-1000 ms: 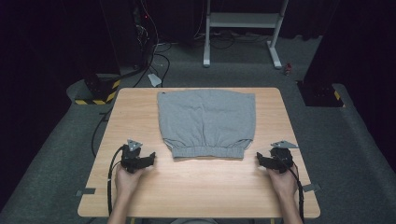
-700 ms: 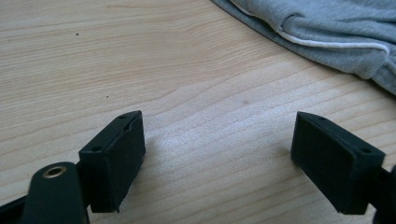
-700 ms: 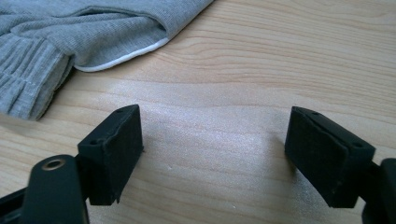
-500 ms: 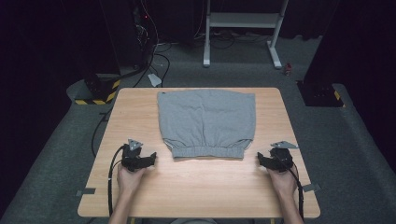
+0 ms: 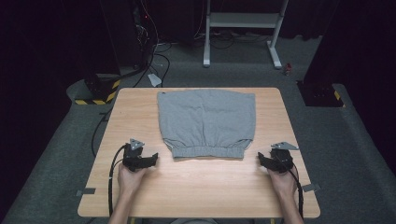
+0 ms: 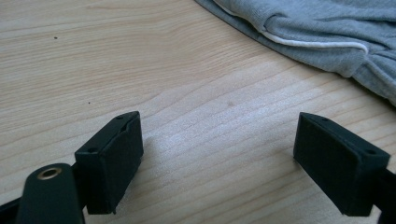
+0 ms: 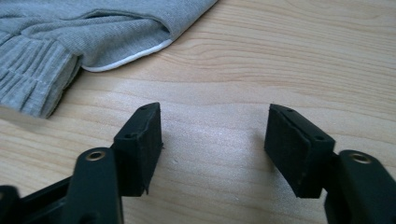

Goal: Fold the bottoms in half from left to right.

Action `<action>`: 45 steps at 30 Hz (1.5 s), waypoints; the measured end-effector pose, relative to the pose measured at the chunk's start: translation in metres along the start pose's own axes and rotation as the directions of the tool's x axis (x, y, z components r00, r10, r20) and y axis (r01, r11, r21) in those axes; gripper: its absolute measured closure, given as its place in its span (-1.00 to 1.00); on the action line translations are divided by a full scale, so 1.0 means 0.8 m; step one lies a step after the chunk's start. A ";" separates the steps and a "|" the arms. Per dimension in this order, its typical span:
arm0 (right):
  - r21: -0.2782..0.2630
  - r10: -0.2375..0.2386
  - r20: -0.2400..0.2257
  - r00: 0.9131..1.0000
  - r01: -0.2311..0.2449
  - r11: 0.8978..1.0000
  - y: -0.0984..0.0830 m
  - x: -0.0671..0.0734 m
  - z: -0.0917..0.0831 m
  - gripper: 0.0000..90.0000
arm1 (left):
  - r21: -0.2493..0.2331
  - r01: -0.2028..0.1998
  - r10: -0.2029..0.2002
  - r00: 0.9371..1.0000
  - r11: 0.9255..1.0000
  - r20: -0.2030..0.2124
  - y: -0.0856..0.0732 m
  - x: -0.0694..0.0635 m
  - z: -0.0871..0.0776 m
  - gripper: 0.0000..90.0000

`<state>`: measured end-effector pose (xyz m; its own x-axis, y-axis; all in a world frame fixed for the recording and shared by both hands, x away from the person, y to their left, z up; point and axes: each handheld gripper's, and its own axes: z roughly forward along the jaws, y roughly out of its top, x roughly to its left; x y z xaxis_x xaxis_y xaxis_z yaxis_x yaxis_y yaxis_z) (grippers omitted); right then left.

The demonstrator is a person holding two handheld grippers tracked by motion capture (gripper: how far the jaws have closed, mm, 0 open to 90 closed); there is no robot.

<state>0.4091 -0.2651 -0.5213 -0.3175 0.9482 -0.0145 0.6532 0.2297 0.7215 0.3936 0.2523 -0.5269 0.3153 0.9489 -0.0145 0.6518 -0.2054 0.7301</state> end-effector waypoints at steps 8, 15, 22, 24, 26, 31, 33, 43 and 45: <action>0.003 -0.022 -0.013 1.000 0.022 1.000 0.001 0.004 -0.003 -0.07 | -0.005 -0.017 0.017 0.999 1.000 0.028 0.001 -0.003 -0.008 -0.57; -0.027 -0.023 -0.025 0.999 0.022 0.999 0.003 0.005 -0.011 -0.04 | -0.021 -0.026 0.027 0.997 0.999 0.068 0.005 -0.009 -0.012 -0.51; -0.057 -0.044 -0.062 0.997 0.041 0.998 0.007 0.012 -0.014 -0.05 | -0.056 -0.046 0.052 0.992 0.997 0.115 0.020 -0.025 -0.015 -0.39; -0.068 -0.042 -0.068 0.997 0.037 0.997 0.008 0.015 -0.014 -0.04 | -0.065 -0.050 0.058 0.990 0.997 0.126 0.022 -0.029 -0.015 -0.37; -0.076 -0.044 -0.072 0.996 0.039 0.996 0.009 0.015 -0.014 -0.03 | -0.064 -0.051 0.059 0.989 0.997 0.136 0.024 -0.032 -0.014 -0.37; -0.066 -0.041 -0.105 0.994 0.034 0.997 0.014 0.022 -0.013 0.11 | -0.069 -0.074 0.085 0.983 0.995 0.162 0.033 -0.046 -0.011 -0.30; -0.070 -0.052 -0.121 0.991 0.044 0.997 0.016 0.026 -0.012 0.16 | -0.074 -0.081 0.093 0.981 0.994 0.171 0.036 -0.050 -0.009 -0.27; -0.096 -0.093 -0.171 0.981 0.077 0.992 0.033 0.048 -0.005 0.31 | -0.067 -0.078 0.091 0.973 0.995 0.213 0.045 -0.064 0.004 -0.15; -0.105 -0.101 -0.178 0.979 0.083 0.991 0.036 0.052 -0.003 0.36 | -0.074 -0.083 0.098 0.970 0.994 0.221 0.050 -0.068 0.004 -0.10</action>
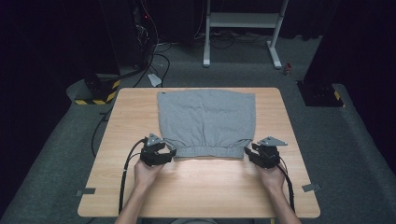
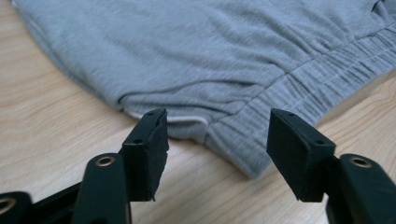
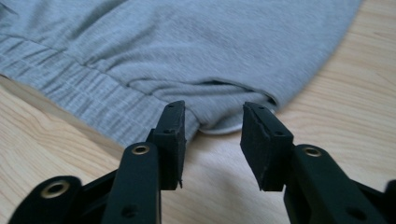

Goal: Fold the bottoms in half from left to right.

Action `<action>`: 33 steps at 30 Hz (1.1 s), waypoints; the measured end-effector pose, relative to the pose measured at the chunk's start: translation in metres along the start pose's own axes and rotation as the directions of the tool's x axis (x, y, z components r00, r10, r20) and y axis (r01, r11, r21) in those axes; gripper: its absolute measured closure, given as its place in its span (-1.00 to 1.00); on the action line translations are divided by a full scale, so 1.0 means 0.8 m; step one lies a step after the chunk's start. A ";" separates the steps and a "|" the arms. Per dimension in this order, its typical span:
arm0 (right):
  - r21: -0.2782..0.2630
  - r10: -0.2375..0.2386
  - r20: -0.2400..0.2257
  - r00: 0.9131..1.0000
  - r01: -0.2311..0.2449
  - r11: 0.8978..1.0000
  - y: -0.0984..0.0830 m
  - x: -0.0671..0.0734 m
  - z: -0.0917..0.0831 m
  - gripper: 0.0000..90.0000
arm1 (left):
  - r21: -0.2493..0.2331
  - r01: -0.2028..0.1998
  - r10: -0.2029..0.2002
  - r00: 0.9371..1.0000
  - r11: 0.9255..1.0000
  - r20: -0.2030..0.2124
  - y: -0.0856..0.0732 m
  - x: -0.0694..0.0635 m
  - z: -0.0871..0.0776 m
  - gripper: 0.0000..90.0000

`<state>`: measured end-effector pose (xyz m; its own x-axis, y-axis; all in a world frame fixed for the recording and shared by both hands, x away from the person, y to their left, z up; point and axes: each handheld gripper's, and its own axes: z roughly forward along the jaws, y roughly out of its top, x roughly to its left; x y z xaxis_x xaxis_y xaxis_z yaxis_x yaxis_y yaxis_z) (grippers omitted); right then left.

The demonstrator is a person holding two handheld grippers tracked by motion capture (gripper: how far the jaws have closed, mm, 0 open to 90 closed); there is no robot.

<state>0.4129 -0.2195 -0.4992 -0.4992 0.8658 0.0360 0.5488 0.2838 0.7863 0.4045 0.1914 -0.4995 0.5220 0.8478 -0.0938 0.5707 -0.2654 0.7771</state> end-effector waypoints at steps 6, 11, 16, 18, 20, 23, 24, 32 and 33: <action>0.008 -0.003 -0.027 1.000 0.003 1.000 0.009 0.008 0.013 0.50 | 0.009 -0.006 0.006 1.000 1.000 0.009 0.010 -0.007 0.013 0.05; 0.012 0.000 -0.039 0.999 0.000 1.000 0.015 0.015 0.026 0.53 | 0.029 -0.026 0.026 1.000 0.999 0.005 0.018 -0.015 0.025 0.12; 0.020 -0.001 -0.033 0.999 0.001 1.000 0.019 0.017 0.035 0.51 | 0.035 -0.027 0.027 1.000 0.999 -0.011 0.020 -0.017 0.034 0.15; 0.023 0.003 -0.030 1.000 -0.003 1.000 0.019 0.018 0.037 0.50 | 0.042 -0.016 0.016 1.000 0.999 -0.016 0.018 -0.017 0.039 0.15; 0.032 0.002 -0.018 1.000 -0.001 0.999 0.019 0.019 0.040 0.48 | 0.055 -0.025 0.026 0.999 0.998 -0.025 0.017 -0.017 0.043 0.14; 0.053 -0.007 -0.006 1.000 0.007 0.999 0.019 0.020 0.045 0.43 | 0.064 -0.037 0.039 0.999 0.997 -0.037 0.016 -0.018 0.046 0.11; 0.053 -0.007 -0.006 1.000 0.007 0.999 0.019 0.020 0.045 0.43 | 0.066 -0.041 0.044 0.998 0.997 -0.042 0.015 -0.018 0.046 0.11; 0.087 -0.039 0.020 0.999 0.037 0.996 0.015 0.025 0.050 0.29 | 0.075 -0.050 0.055 0.997 0.996 -0.060 0.009 -0.018 0.051 -0.06; 0.089 -0.042 0.022 0.999 0.040 0.995 0.014 0.025 0.051 0.28 | 0.078 -0.047 0.051 0.997 0.996 -0.057 0.009 -0.017 0.051 -0.07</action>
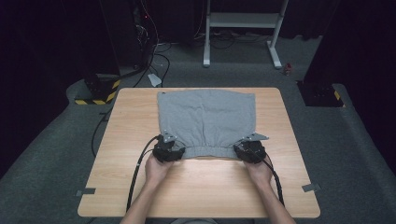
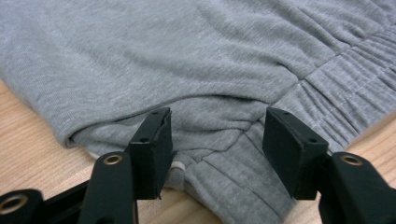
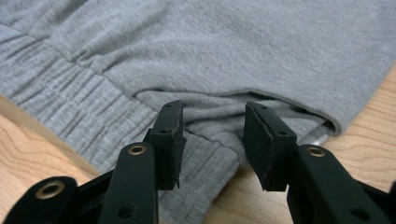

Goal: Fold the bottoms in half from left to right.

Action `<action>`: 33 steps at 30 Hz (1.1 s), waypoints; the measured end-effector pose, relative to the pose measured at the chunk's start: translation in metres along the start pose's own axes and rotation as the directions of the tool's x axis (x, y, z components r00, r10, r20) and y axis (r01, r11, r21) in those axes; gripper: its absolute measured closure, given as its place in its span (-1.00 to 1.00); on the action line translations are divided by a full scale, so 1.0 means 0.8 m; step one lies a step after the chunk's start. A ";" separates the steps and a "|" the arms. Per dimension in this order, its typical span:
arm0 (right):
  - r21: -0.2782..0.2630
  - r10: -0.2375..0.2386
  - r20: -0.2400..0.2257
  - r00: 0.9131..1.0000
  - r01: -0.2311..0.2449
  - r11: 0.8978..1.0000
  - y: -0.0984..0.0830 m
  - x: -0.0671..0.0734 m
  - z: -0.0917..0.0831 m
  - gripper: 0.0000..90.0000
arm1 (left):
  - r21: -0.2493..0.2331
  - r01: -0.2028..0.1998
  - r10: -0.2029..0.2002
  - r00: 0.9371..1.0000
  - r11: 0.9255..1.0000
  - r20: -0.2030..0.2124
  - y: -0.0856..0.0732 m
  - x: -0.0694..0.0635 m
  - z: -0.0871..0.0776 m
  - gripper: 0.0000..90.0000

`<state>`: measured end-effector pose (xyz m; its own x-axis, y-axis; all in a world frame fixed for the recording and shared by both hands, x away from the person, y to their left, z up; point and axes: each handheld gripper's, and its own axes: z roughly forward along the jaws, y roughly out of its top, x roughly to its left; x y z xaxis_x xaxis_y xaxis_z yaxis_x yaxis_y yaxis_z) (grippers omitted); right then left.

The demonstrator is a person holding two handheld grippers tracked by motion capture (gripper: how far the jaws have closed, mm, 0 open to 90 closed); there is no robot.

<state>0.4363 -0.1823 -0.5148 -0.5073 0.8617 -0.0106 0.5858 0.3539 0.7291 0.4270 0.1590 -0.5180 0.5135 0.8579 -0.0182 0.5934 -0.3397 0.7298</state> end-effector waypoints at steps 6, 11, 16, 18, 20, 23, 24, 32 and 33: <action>0.002 0.009 -0.009 1.000 -0.009 1.000 -0.005 -0.002 -0.001 0.26 | -0.004 0.005 -0.005 1.000 1.000 0.000 -0.003 0.001 -0.001 -0.12; 0.009 -0.002 -0.004 1.000 0.002 1.000 -0.007 0.002 -0.004 0.26 | -0.006 0.008 -0.008 1.000 1.000 0.006 -0.006 0.000 -0.003 -0.12; 0.005 -0.003 -0.015 1.000 0.003 1.000 -0.012 0.003 -0.009 0.25 | -0.004 0.004 -0.004 1.000 1.000 0.014 -0.008 -0.001 -0.005 -0.12; 0.010 -0.003 -0.017 1.000 0.003 1.000 -0.013 0.005 -0.011 0.25 | 0.001 0.006 -0.006 1.000 1.000 0.016 -0.008 -0.002 -0.006 -0.12; 0.012 -0.002 -0.019 1.000 0.002 1.000 -0.015 0.006 -0.013 0.25 | 0.003 0.003 -0.003 1.000 1.000 0.016 -0.008 -0.002 -0.006 -0.12; 0.007 -0.006 -0.021 1.000 0.006 1.000 -0.016 0.005 -0.014 0.25 | 0.005 0.000 0.000 1.000 1.000 0.017 -0.010 -0.004 -0.008 -0.12; 0.009 0.001 -0.023 1.000 -0.001 1.000 -0.018 0.006 -0.015 0.25 | 0.002 0.001 -0.001 1.000 1.000 0.019 -0.011 -0.004 -0.009 -0.12; 0.003 -0.003 -0.025 1.000 0.003 1.000 -0.024 0.009 -0.021 0.25 | -0.002 -0.004 0.004 1.000 1.000 0.020 -0.016 -0.010 -0.013 -0.13; 0.003 -0.003 -0.025 1.000 0.003 1.000 -0.024 0.009 -0.021 0.25 | -0.002 -0.004 0.004 1.000 1.000 0.020 -0.016 -0.010 -0.013 -0.13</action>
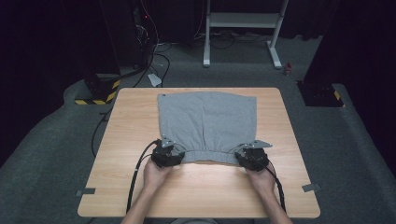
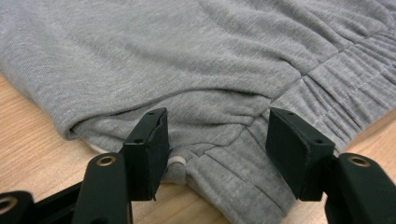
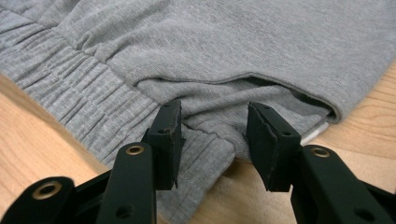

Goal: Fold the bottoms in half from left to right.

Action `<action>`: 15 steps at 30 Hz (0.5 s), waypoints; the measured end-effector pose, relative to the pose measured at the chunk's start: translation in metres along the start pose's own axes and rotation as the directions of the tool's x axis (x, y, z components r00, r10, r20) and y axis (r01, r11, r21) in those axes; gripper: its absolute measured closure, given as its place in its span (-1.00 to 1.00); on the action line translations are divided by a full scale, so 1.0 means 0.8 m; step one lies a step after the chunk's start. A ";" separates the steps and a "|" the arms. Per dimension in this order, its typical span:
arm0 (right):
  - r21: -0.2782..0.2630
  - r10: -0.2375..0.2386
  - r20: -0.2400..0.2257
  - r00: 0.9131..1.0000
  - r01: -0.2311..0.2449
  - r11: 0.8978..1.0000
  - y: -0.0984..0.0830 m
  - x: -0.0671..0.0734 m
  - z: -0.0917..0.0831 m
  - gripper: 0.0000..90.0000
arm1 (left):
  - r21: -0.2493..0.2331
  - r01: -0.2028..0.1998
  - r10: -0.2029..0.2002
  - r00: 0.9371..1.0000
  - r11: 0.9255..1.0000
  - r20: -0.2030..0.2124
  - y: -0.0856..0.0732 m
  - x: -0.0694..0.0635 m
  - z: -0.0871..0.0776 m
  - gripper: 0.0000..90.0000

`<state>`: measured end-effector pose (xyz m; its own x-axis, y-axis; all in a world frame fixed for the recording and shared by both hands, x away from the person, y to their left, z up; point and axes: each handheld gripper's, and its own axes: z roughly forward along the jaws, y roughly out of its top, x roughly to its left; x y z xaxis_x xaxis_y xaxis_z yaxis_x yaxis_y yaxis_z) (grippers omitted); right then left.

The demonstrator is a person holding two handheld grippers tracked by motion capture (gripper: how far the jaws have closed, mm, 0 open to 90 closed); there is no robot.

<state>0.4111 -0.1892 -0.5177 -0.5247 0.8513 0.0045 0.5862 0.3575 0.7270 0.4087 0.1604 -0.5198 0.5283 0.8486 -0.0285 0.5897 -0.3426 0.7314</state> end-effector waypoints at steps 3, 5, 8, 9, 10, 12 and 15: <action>0.007 0.003 0.000 1.000 -0.003 1.000 -0.002 0.002 -0.003 0.25 | -0.003 -0.008 0.008 1.000 1.000 0.000 -0.003 -0.003 -0.002 -0.13; 0.006 0.000 0.000 1.000 0.000 1.000 -0.003 0.002 -0.004 0.24 | -0.004 -0.006 0.006 1.000 1.000 0.003 -0.004 -0.004 -0.003 -0.13; 0.003 -0.009 0.002 1.000 0.009 1.000 -0.004 0.002 -0.005 0.24 | -0.001 -0.008 0.008 1.000 1.000 0.001 -0.004 -0.006 -0.004 -0.13; 0.003 -0.002 0.002 1.000 0.002 1.000 -0.005 0.004 -0.006 0.24 | 0.001 -0.012 0.012 1.000 1.000 0.001 -0.004 -0.006 -0.004 -0.13; 0.003 -0.002 0.002 1.000 0.002 1.000 -0.005 0.004 -0.006 0.24 | 0.003 -0.013 0.013 1.000 1.000 0.002 -0.004 -0.006 -0.004 -0.13; 0.001 -0.003 0.004 1.000 0.003 1.000 -0.007 0.004 -0.007 0.24 | 0.000 -0.009 0.009 1.000 1.000 0.003 -0.005 -0.007 -0.005 -0.13; 0.006 0.002 0.003 1.000 -0.002 1.000 -0.008 0.006 -0.009 0.24 | -0.005 -0.008 0.008 1.000 1.000 0.005 -0.009 -0.009 -0.008 -0.13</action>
<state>0.4002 -0.1904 -0.5175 -0.5222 0.8528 0.0039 0.5907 0.3583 0.7230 0.3970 0.1592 -0.5203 0.5360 0.8438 -0.0256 0.5823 -0.3476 0.7349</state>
